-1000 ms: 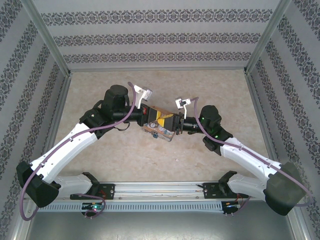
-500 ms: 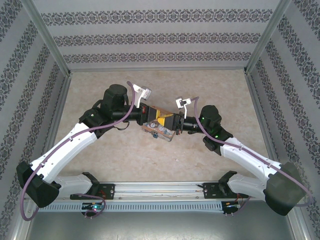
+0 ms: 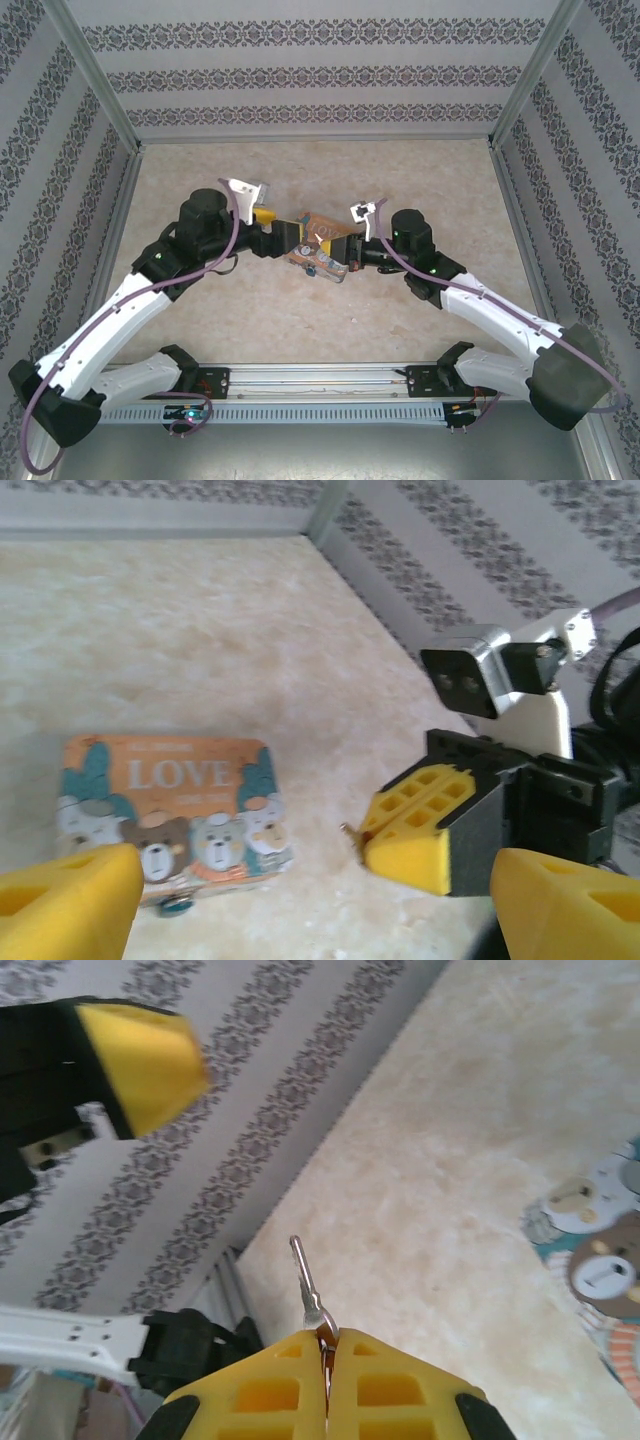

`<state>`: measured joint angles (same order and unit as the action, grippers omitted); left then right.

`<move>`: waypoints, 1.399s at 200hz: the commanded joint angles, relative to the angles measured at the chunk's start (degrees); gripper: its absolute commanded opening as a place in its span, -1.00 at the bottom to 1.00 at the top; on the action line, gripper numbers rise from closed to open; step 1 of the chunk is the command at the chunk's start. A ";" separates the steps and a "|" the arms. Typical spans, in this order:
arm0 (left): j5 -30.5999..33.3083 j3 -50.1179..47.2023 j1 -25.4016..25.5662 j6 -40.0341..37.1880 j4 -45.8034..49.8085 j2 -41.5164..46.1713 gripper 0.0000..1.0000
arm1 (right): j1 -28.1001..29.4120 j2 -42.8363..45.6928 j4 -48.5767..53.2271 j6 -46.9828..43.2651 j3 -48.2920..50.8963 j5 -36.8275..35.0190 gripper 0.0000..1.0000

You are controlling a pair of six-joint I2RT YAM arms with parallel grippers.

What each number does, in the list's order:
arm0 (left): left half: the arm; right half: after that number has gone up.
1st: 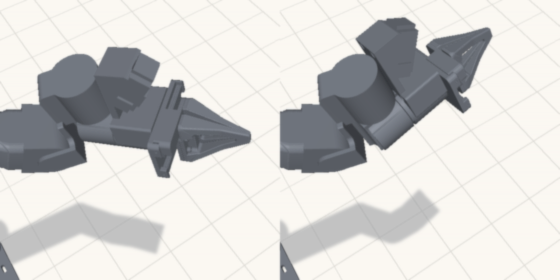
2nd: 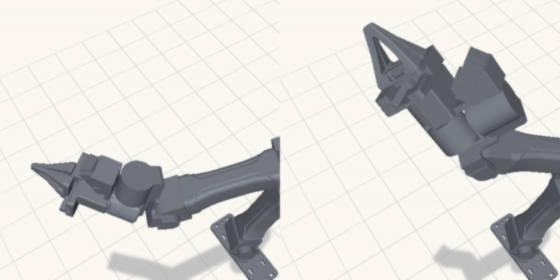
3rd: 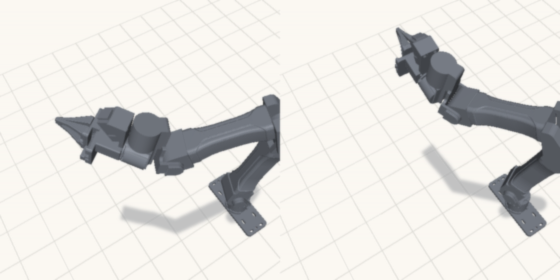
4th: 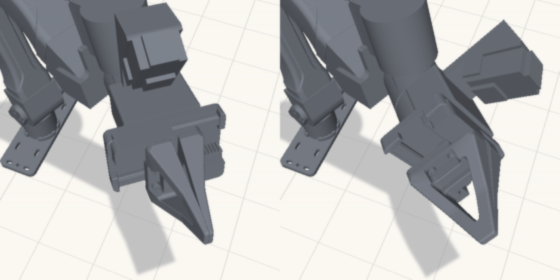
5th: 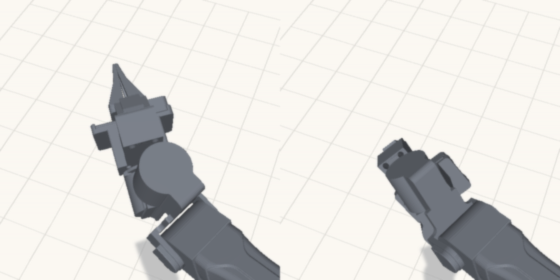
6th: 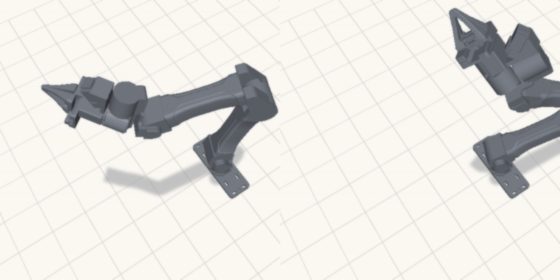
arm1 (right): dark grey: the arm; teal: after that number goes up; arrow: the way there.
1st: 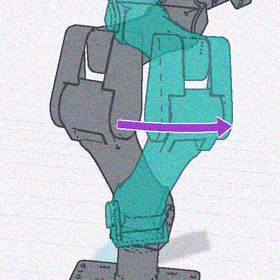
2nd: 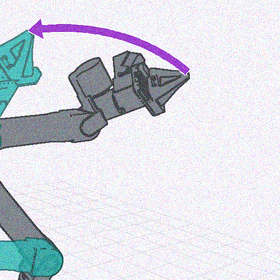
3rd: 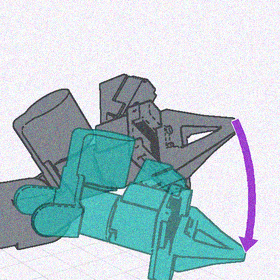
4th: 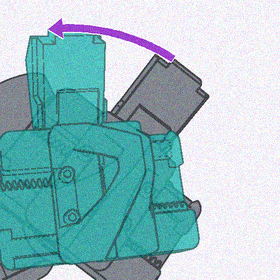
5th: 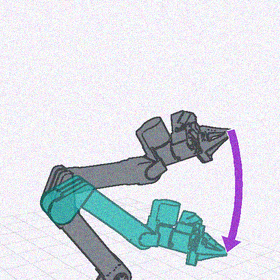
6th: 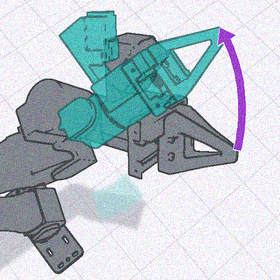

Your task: Unlock a padlock with a key

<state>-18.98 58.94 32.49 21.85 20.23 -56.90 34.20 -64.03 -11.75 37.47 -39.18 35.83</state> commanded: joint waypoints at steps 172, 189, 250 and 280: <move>0.28 -36.20 -0.59 -4.52 -26.20 6.56 0.79 | -4.93 -25.63 4.00 -1.00 -8.85 -4.52 -1.00; -1.66 -35.83 -0.59 -5.05 -28.29 3.22 0.76 | -4.95 -26.64 4.14 -1.17 -9.14 -4.71 -1.00; -4.08 -36.00 -0.54 -1.57 -39.69 -7.70 0.56 | -4.76 -29.46 7.96 -2.44 -9.24 -5.31 -1.00; -4.36 -36.25 -0.54 -0.61 -42.95 -12.16 0.50 | -4.49 -30.41 9.95 -3.26 -8.90 -6.59 -1.00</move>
<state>-21.82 22.94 32.49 19.62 -15.64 -66.61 29.39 -92.42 -5.56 35.94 -47.75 30.89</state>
